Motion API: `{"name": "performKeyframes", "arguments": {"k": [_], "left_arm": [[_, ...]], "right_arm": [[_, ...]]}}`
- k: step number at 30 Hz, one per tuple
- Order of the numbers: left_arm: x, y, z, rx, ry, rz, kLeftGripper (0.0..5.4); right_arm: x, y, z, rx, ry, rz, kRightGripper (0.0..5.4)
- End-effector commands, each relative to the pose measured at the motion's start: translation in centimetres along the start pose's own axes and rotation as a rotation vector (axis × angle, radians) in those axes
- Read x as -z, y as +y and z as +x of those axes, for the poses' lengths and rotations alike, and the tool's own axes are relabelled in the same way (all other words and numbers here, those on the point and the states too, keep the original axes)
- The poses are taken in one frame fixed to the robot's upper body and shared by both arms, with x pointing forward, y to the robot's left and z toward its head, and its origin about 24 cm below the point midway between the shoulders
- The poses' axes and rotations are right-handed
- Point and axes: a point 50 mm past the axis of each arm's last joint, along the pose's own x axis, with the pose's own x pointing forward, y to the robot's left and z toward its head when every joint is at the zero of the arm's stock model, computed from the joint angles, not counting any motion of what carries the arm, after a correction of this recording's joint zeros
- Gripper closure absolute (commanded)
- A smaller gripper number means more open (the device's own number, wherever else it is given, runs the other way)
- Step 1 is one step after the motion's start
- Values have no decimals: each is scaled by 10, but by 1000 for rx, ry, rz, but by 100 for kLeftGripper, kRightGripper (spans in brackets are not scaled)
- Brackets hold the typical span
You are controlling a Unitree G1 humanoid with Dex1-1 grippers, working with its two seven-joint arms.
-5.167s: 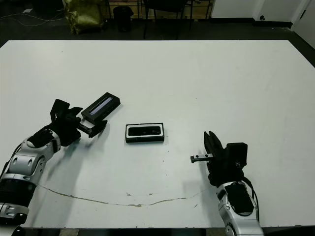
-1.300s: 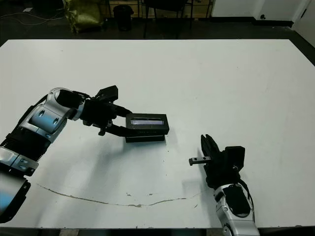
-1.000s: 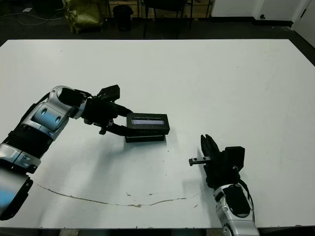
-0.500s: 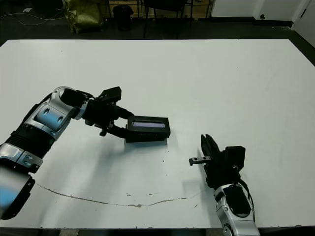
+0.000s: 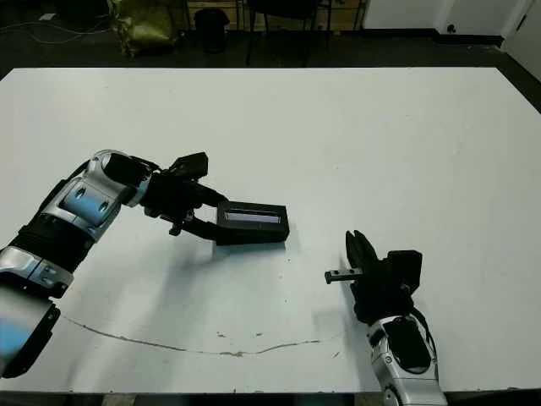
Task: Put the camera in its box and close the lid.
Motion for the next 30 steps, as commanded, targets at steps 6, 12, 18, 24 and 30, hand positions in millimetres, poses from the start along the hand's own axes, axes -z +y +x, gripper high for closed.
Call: {"name": "performKeyframes", "arguments": {"k": [6,12,18,24,30], "left_arm": [[8,0,-2,-7,43,-25,299],[15,-1,-2,-2,54,-41,299],[23,-2,-1,7,75,-88,299],[30,-3,0,8,74,-106,299],[38,-4,0,4,78,-128,299]], "right_arm": [[6,-3,-2,8,27,2,540],[7,-4,-2,1,11,3,540],[9,-6,-2,-6,4,15,540],[6,-4,-5,16,23,14,540],[6,-3,-6,15,16,28,540]]}}
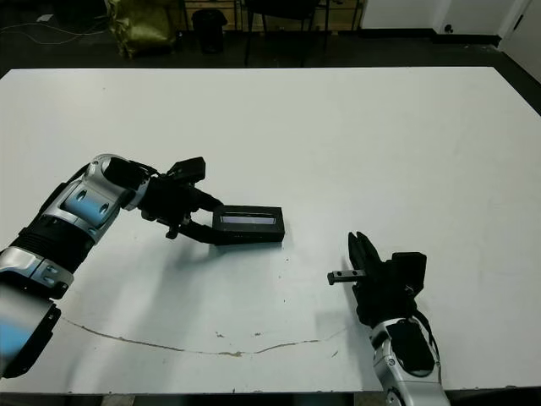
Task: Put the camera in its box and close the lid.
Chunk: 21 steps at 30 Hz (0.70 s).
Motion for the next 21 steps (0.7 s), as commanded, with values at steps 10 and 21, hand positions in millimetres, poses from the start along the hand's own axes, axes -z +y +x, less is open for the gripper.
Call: {"name": "performKeyframes", "arguments": {"k": [10,21], "left_arm": [[41,-7,8,-7,102,-79,299],[48,-16,25,20,154,145,95]], "right_arm": [[5,-3,-1,-1,22,3,540],[2,-1,-3,13,37,14,540]]}}
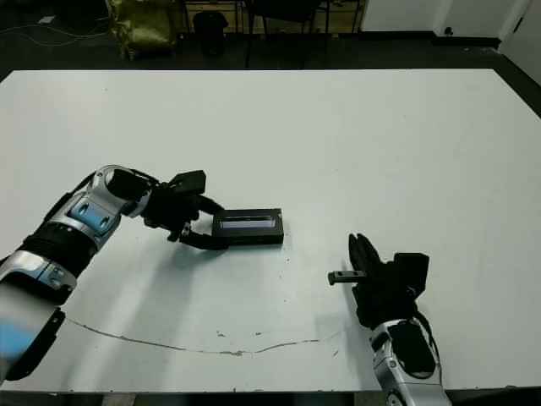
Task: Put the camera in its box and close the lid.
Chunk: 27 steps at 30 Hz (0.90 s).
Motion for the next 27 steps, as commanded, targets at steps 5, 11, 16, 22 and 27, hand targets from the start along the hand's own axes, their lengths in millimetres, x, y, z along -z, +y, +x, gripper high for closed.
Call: {"name": "performKeyframes", "arguments": {"k": [5,11,16,22,27], "left_arm": [[36,-31,19,82,117,-49,3],[37,-37,20,87,93,-39,3],[40,-38,12,81,11,-110,3],[37,-40,-9,107,-154,-221,3],[20,-46,-33,118,-293,-197,3]], "right_arm": [[5,-3,-1,-7,14,0,540],[6,-3,-1,2,19,-17,540],[6,-3,-1,-2,21,-13,540],[8,-4,0,-17,3,-6,540],[7,-3,1,-9,16,-9,540]]}}
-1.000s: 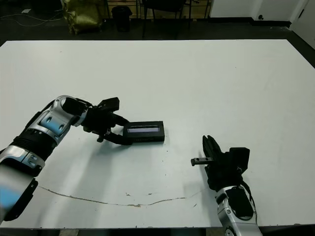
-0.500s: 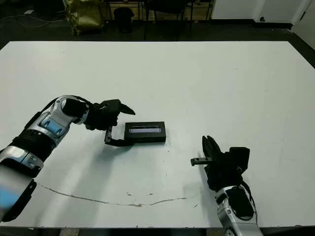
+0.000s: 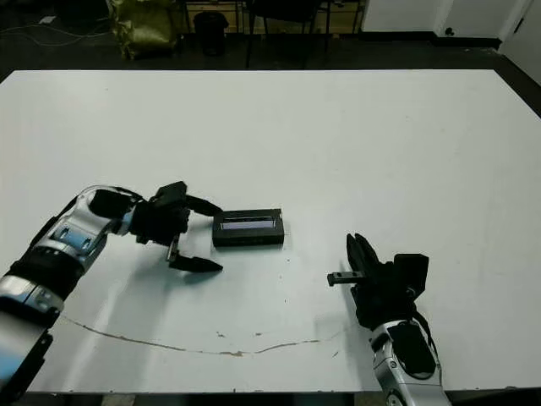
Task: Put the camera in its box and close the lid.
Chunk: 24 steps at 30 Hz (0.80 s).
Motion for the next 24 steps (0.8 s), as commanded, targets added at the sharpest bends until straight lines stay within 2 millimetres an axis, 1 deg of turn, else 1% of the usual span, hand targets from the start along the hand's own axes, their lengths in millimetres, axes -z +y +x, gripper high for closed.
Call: {"name": "performKeyframes", "arguments": {"k": [1,4,7,10,12,15,18,21,24], "left_arm": [[-1,-19,-15,76,-57,-12,3],[-13,-26,-30,23,-126,-23,3],[-22,-37,-46,-131,-247,-54,3],[-23,-53,-57,-372,-373,-94,3],[-23,-65,-62,-538,-401,-96,3],[-20,-80,-63,-722,-404,-84,3],[-17,-89,-60,-902,-390,-62,3],[-11,-97,-51,-1080,-478,-110,3],[-8,-104,-41,-1262,-538,-130,40]], "right_arm": [[3,-2,0,15,30,-17,540],[2,-2,-1,19,32,-29,540],[2,-2,-1,7,35,-1,540],[2,-3,1,1,21,-32,540],[2,-3,2,-3,18,-48,540],[3,-4,3,-11,-1,-63,540],[3,-4,3,-19,-12,-67,540],[2,-2,3,-9,6,-52,540],[1,-1,2,-15,10,-48,540]]}}
